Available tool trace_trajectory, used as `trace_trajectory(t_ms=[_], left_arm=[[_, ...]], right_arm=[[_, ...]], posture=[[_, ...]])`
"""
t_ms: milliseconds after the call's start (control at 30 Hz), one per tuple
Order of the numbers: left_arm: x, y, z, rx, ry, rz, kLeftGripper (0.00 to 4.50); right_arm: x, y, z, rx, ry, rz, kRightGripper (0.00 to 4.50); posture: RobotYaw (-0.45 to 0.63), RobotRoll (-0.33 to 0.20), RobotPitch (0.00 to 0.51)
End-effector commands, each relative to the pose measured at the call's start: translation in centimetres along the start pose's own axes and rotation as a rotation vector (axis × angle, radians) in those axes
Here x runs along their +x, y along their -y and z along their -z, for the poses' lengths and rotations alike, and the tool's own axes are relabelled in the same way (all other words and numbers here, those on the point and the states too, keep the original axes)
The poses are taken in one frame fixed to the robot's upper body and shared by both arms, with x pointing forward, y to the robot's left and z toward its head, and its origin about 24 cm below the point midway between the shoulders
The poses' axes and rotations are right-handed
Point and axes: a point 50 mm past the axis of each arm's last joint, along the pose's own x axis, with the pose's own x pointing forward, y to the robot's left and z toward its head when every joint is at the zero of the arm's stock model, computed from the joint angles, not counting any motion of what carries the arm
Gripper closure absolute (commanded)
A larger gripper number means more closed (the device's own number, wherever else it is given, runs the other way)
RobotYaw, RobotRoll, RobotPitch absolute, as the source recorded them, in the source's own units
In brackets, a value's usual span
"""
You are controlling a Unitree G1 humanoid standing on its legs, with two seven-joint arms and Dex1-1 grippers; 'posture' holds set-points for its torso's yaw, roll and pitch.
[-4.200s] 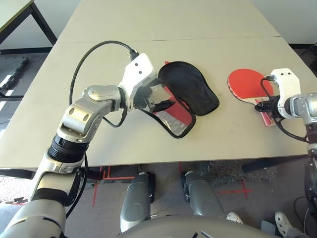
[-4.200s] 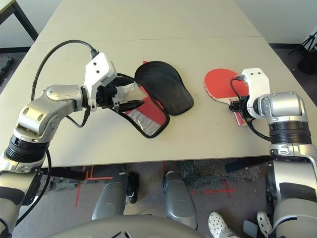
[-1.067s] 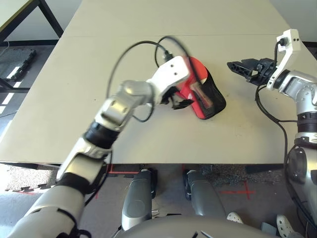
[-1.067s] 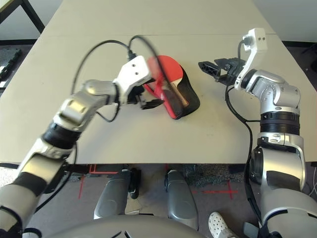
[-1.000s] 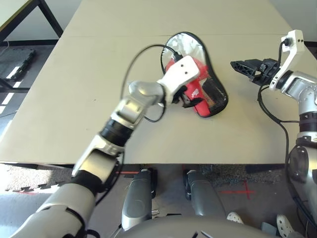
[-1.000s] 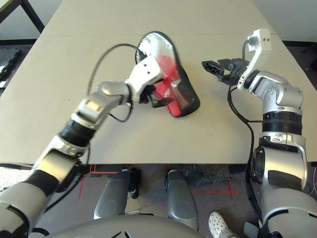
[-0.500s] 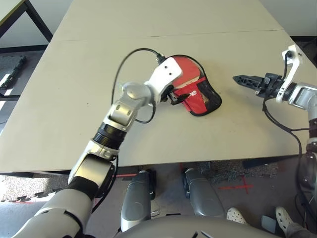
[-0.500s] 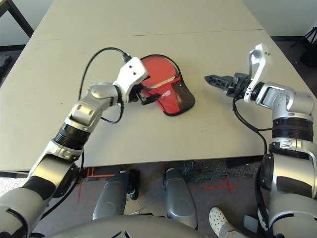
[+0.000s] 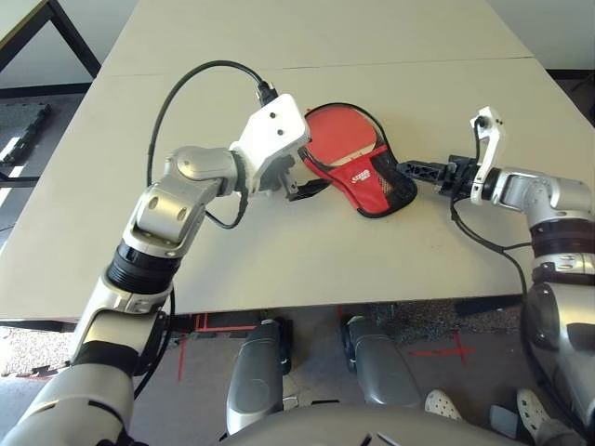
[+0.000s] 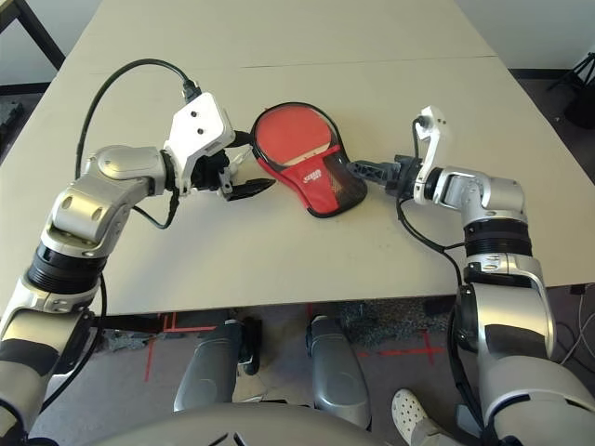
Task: Store the ping-pong paddle in its case and zip it.
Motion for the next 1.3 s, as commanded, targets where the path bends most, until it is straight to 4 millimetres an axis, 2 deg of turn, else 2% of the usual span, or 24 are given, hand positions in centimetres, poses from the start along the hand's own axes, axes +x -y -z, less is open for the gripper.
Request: trace_trajectory(t_ms=[33, 333, 367, 467, 800, 1033, 1300], left_arm=[[-0.2, 0.2, -0.2, -0.001, 0.004, 0.016, 0.0], [-0.2, 0.3, 0.0, -0.009, -0.005, 0.014, 0.0], [-0.2, 0.3, 0.1, -0.009, -0.006, 0.014, 0.0], [-0.2, 0.3, 0.2, -0.011, -0.011, 0.014, 0.0], [-0.2, 0.0, 0.5, -0.014, -0.018, 0.01, 0.0], [-0.1, 0.0, 0.8, -0.019, -0.022, 0.006, 0.0], [0.3, 0.1, 1.3, -0.029, -0.021, 0.007, 0.0]], right_arm=[[1.2, -0.2, 1.0, 0.031, -0.043, -0.007, 0.03], [2.1, -1.0, 1.4, 0.091, -0.107, -0.041, 0.03], [2.0, -1.0, 1.4, 0.099, -0.116, -0.039, 0.19], [1.7, -1.0, 1.4, 0.112, -0.141, -0.037, 0.93], [0.7, -0.9, 1.4, 0.15, -0.191, -0.021, 4.46], [-1.1, -0.6, 1.2, 0.165, -0.203, -0.008, 4.49], [-4.8, -0.6, 0.5, 0.148, -0.215, 0.008, 4.49]], posture=[[0.09, 0.0, 0.179], [0.1, 0.0, 0.184], [0.09, 0.0, 0.185], [0.09, 0.0, 0.186], [0.09, 0.0, 0.187], [0.08, 0.0, 0.192], [0.06, 0.0, 0.194]])
